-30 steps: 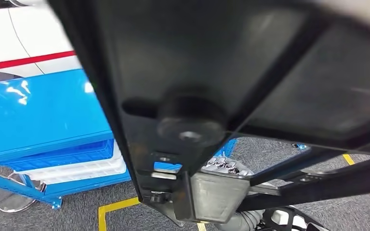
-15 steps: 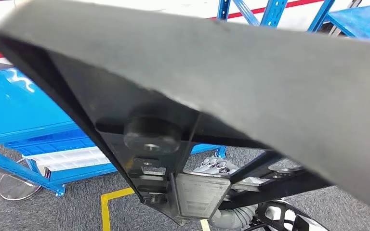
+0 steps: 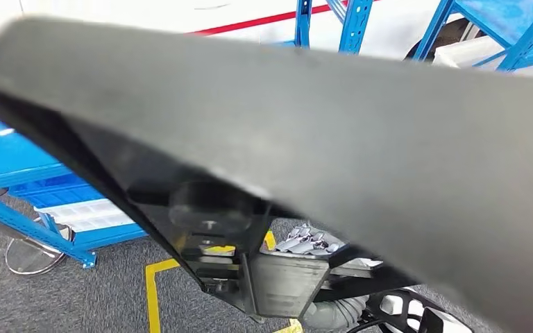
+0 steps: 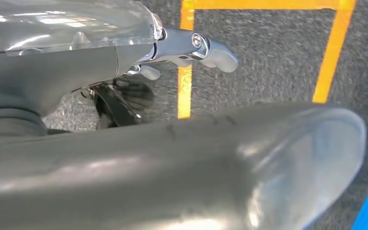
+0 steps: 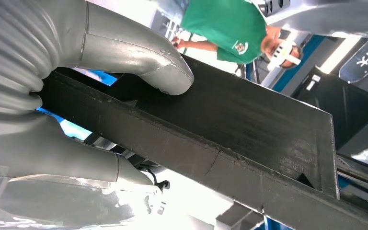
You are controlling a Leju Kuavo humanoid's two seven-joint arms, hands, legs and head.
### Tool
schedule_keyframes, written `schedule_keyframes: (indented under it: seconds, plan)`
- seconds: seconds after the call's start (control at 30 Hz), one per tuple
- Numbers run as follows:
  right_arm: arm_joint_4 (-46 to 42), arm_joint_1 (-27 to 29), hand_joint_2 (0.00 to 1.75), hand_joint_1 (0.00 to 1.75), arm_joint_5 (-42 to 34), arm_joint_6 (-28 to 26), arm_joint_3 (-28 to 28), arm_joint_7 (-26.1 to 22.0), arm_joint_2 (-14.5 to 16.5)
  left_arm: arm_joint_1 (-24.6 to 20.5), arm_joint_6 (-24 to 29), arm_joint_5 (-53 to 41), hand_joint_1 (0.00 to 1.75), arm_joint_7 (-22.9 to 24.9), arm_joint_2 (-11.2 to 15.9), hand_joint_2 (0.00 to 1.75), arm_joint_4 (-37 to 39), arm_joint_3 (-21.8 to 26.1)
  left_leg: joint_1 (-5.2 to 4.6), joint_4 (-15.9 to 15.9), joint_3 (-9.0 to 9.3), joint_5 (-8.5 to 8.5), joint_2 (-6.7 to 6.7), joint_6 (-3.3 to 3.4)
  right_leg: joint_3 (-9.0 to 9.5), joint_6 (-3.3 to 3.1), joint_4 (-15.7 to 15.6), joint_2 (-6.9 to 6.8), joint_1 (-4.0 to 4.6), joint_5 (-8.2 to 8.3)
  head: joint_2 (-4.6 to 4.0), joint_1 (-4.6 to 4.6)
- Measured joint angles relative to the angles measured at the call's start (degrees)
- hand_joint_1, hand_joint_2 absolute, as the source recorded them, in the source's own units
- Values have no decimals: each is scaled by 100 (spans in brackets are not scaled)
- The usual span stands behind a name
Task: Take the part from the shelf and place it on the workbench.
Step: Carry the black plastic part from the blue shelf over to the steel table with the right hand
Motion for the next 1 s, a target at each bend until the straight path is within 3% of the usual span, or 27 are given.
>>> schedule_keyframes:
  seconds: [0.03, 0.1, 0.17, 0.23, 0.27, 0.3, 0.37, 0.4, 0.43, 0.47, 0.53, 0.6, 0.67, 0.73, 0.77, 0.83, 0.9, 0.93, 0.97, 1.0]
  plan:
    - [1, 2, 175, 169, 0, 7, 2, -1, 0, -5, 0, -4, 0, -1, 2, 0, -1, 1, -2, -384, 287, 92, -11, 23, -59, 20, 18, 4, 1, 44, 0, -1]
    - [-4, 4, 175, 169, 3, 8, 3, -4, 0, -18, -1, -15, 0, -2, 5, 0, -1, 1, -27, -1124, 780, 80, -40, 76, -131, 81, 31, 4, 5, 134, 0, 2]
    - [-11, 9, 175, 169, 9, 7, 4, -7, 0, -23, -2, -23, 0, -4, 7, 0, -1, 2, -62, -1394, 895, 40, -54, 132, -151, 156, 8, -2, -1, 233, -1, 4]
    - [-14, 20, 175, 169, 15, 7, 5, -7, 0, -22, -1, -28, 0, -2, 3, 0, 0, 3, -48, -1438, 827, 147, -29, 208, -185, 227, 8, 7, -4, 246, -1, 7]
    - [-17, 25, 175, 169, 19, 6, 5, -4, 0, -23, -1, -32, 0, -1, 1, 0, 0, 3, -37, -1461, 781, 217, -10, 253, -232, 249, 101, 14, -4, 107, -1, 11]
    - [-21, 32, 175, 169, 22, 4, 6, 2, 0, -25, -2, -36, 0, 2, -1, 0, 0, 3, -28, -1478, 722, 289, 7, 292, -305, 265, 305, 20, -4, -138, -1, 14]
    - [-27, 62, 175, 169, 40, -9, 7, 19, 0, -28, -10, -51, 0, 3, -1, 0, 0, 3, -51, -1464, 561, 414, 27, 340, -478, 287, 1004, 22, -14, -721, 0, 17]
    - [-28, 85, 175, 169, 54, -18, 7, 25, 0, -27, -15, -63, 0, 4, 0, 0, 0, 3, -62, -1450, 476, 470, 30, 345, -531, 299, 1347, 22, -17, -868, 0, 16]
    - [-31, 112, 175, 169, 75, -28, 7, 31, 0, -27, -22, -76, 0, 5, 0, 0, 0, 3, -70, -1429, 390, 520, 33, 345, -526, 306, 1566, 22, -18, -871, 0, 16]
    - [-39, 138, 175, 169, 99, -43, 7, 40, 0, -26, -26, -87, 0, 8, 0, 0, 0, 3, -75, -1400, 303, 562, 35, 337, -434, 306, 1596, 21, -19, -751, 0, 16]
    - [-78, 179, 175, 169, 151, -71, 7, 66, 0, -26, -31, -103, 0, 17, 0, 0, 0, 3, -79, -1322, 146, 630, 34, 312, 37, 272, 1088, 20, -16, -457, 0, 15]
    - [-138, 202, 175, 169, 196, -87, 7, 82, 0, -25, -31, -108, 0, 29, 0, 0, 0, 3, -89, -1250, 40, 690, 31, 265, 589, 212, 293, 18, 15, -472, 0, 13]
    - [-184, 220, 175, 169, 222, -90, 7, 85, 0, -23, -29, -108, 0, 44, 1, 0, 0, 3, -87, -1238, -9, 770, 31, 204, 786, 157, -86, 19, 56, -572, 0, 13]
    - [-202, 244, 175, 169, 237, -90, 7, 85, 0, -13, -21, -108, 0, 60, 13, 0, 0, 5, -80, -1234, -52, 798, 20, 144, 725, 87, -142, 6, 42, -482, 0, 16]
    - [-206, 252, 175, 169, 247, -90, 7, 85, 0, -6, -13, -110, 0, 72, 20, 0, 0, 7, -75, -1159, -96, 694, 10, 117, 679, 44, -161, -3, 28, -424, 0, 11]
    - [-211, 265, 175, 169, 275, -89, 7, 84, 1, 7, 16, -114, 0, 107, 33, 0, 0, 11, -49, -696, -242, 207, -9, 66, 562, -17, -175, -21, 10, -304, 0, -2]
    - [-214, 287, 175, 169, 316, -89, 7, 81, 2, 15, 65, -125, 0, 166, 40, 0, 0, 18, -22, 17, -396, -251, -9, 16, 418, -29, -160, -25, 10, -198, 0, -11]
    - [-214, 299, 175, 169, 336, -88, 7, 78, 1, 16, 97, -129, 0, 211, 50, 0, 0, 27, -9, 264, -410, -300, -9, -6, 339, -21, -148, -27, 9, -146, 0, -10]
    - [-213, 307, 175, 169, 354, -89, 7, 69, 1, 17, 141, -136, 0, 275, 63, 0, 0, 39, 4, 333, -344, -218, -9, -24, 257, -8, -130, -29, 3, -97, 0, -12]
    - [-213, 312, 175, 169, 371, -89, 7, 49, 0, 17, 204, -147, 0, 366, 79, 0, 0, 51, 19, 198, -182, -48, -9, -39, 174, 9, -107, -26, -6, -56, 0, -11]
